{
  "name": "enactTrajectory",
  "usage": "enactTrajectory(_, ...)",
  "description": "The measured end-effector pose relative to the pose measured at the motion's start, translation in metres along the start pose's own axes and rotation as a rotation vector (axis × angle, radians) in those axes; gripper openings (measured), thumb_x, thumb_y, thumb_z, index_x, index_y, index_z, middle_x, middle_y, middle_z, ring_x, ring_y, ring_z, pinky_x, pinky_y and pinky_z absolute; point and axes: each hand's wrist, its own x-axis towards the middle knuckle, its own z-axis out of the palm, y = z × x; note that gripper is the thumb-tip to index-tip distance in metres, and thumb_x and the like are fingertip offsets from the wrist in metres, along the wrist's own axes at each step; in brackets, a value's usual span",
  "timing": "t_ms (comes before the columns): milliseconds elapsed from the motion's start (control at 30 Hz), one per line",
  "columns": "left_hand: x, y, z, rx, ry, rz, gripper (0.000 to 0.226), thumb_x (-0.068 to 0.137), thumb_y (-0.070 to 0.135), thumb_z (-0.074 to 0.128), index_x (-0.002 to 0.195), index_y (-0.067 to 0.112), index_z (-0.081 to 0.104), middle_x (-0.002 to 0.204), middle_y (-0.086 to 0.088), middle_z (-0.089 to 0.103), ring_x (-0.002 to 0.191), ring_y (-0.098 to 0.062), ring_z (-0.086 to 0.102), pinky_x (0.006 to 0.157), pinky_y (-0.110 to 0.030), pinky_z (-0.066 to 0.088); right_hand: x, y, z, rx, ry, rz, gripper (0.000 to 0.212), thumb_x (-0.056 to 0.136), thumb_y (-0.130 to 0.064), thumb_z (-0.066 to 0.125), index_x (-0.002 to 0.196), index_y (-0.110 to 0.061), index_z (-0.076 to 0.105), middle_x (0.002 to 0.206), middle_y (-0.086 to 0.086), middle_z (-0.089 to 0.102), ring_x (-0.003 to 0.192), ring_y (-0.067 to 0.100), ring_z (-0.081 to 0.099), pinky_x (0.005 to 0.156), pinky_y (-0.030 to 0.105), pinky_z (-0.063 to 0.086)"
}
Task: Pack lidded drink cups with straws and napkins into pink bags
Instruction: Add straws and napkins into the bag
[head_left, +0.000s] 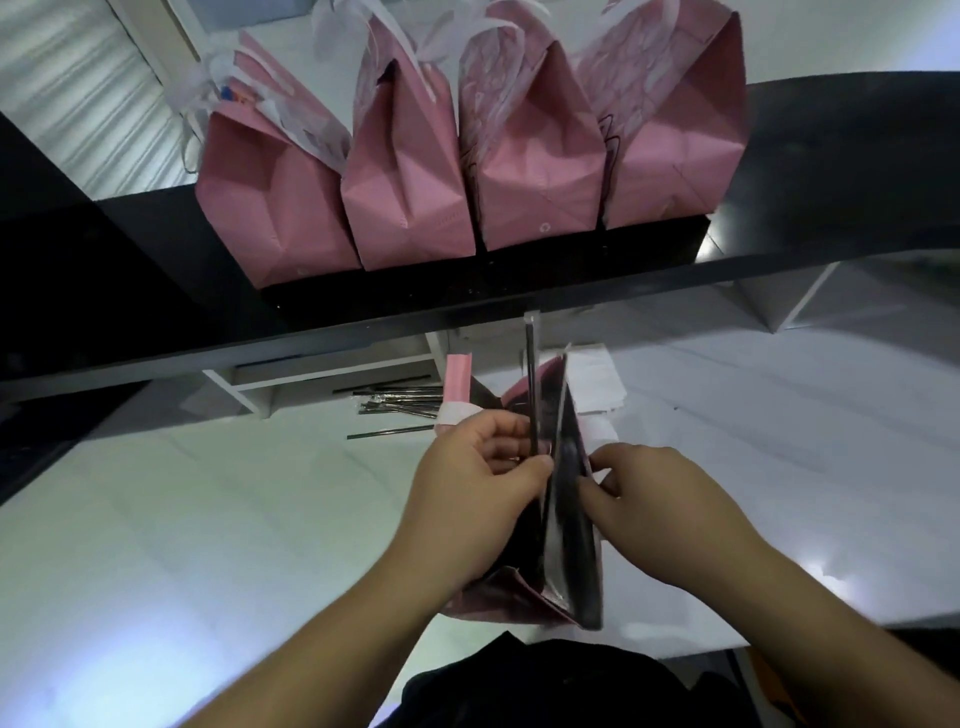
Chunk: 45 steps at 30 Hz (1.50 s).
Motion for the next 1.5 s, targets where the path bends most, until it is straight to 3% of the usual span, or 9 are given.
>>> enactTrajectory(133,-0.008,-0.002,-0.01,0.051,0.019,0.002,0.036,0.089,0.008,0.077,0.116,0.031,0.075,0.101,0.017,0.079,0.095,-0.002,0.075,0.094,-0.037,0.061,-0.002,0.004,0.0,-0.005,0.011,-0.006,0.035,0.098,-0.05,0.047,0.121,-0.032,0.065,0.068,-0.016,0.072,0.074,0.006,0.066,0.068,0.034,0.057)
enactTrajectory(333,-0.022,-0.002,-0.039,0.091,0.114,0.081,0.035,0.089,0.006,0.076,0.105,0.037,0.076,0.098,0.017,0.079,0.091,-0.005,0.075,0.082,-0.032,0.062,0.001,0.006,0.003,-0.036,0.023,-0.02,0.044,0.098,-0.057,0.046,0.128,-0.031,0.064,0.078,-0.016,0.075,0.081,0.011,0.07,0.074,0.036,0.06)
enactTrajectory(467,-0.034,-0.014,-0.062,0.258,0.19,0.121,0.02,0.087,0.032,0.077,0.101,0.045,0.072,0.1,0.026,0.075,0.093,0.0,0.07,0.067,-0.016,0.056,0.007,0.003,0.002,-0.166,0.114,-0.027,0.044,0.096,-0.061,0.045,0.126,-0.031,0.058,0.088,-0.013,0.075,0.081,0.016,0.071,0.069,0.037,0.061)
enactTrajectory(600,-0.055,-0.035,-0.073,0.472,0.115,0.124,0.04,0.077,0.055,0.079,0.112,0.054,0.06,0.119,0.035,0.061,0.109,0.006,0.059,0.076,-0.016,0.047,0.019,-0.01,-0.003,-0.307,0.313,-0.2,0.043,0.094,-0.051,0.055,0.128,-0.026,0.049,0.106,-0.002,0.067,0.09,0.026,0.066,0.063,0.033,0.052)
enactTrajectory(733,-0.073,-0.052,-0.073,0.646,-0.041,0.161,0.068,0.067,0.07,0.077,0.125,0.056,0.044,0.134,0.035,0.042,0.124,0.009,0.048,0.087,-0.016,0.048,0.047,-0.028,-0.011,-0.28,0.327,-0.3,0.047,0.089,-0.039,0.066,0.129,-0.021,0.05,0.127,0.007,0.055,0.113,0.031,0.052,0.085,0.043,0.051)
enactTrajectory(867,-0.078,-0.061,-0.076,0.654,-0.007,0.199,0.049,0.076,0.065,0.066,0.119,0.056,0.044,0.129,0.034,0.046,0.118,0.007,0.052,0.083,-0.01,0.048,0.074,-0.038,-0.018,-0.24,0.183,-0.296,0.057,0.09,-0.04,0.063,0.143,-0.02,0.049,0.147,0.004,0.049,0.131,0.032,0.045,0.104,0.05,0.046)
enactTrajectory(1000,-0.075,-0.063,-0.085,0.523,0.101,0.179,0.031,0.082,0.061,0.065,0.111,0.052,0.057,0.119,0.031,0.059,0.106,0.003,0.063,0.08,-0.015,0.053,0.086,-0.03,-0.021,-0.257,0.095,-0.233,0.048,0.09,-0.034,0.062,0.136,-0.021,0.056,0.134,0.004,0.058,0.121,0.031,0.051,0.097,0.046,0.048)
enactTrajectory(1200,-0.042,-0.067,-0.097,0.41,0.217,0.147,0.018,0.101,0.025,0.062,0.096,0.041,0.069,0.093,0.02,0.074,0.088,-0.001,0.068,0.069,-0.016,0.051,0.073,-0.009,-0.019,-0.182,0.111,-0.185,0.008,0.092,-0.032,0.061,0.094,-0.024,0.058,0.089,-0.004,0.061,0.077,0.02,0.056,0.062,0.035,0.045)
enactTrajectory(1500,0.037,-0.06,-0.108,0.22,0.264,0.082,0.021,0.103,0.028,0.058,0.093,0.041,0.07,0.09,0.017,0.077,0.086,0.001,0.069,0.073,-0.03,0.051,0.018,0.011,-0.015,-0.104,-0.046,-0.083,0.031,0.104,-0.043,0.048,0.085,-0.027,0.066,0.076,-0.006,0.069,0.066,0.012,0.063,0.063,0.038,0.056)
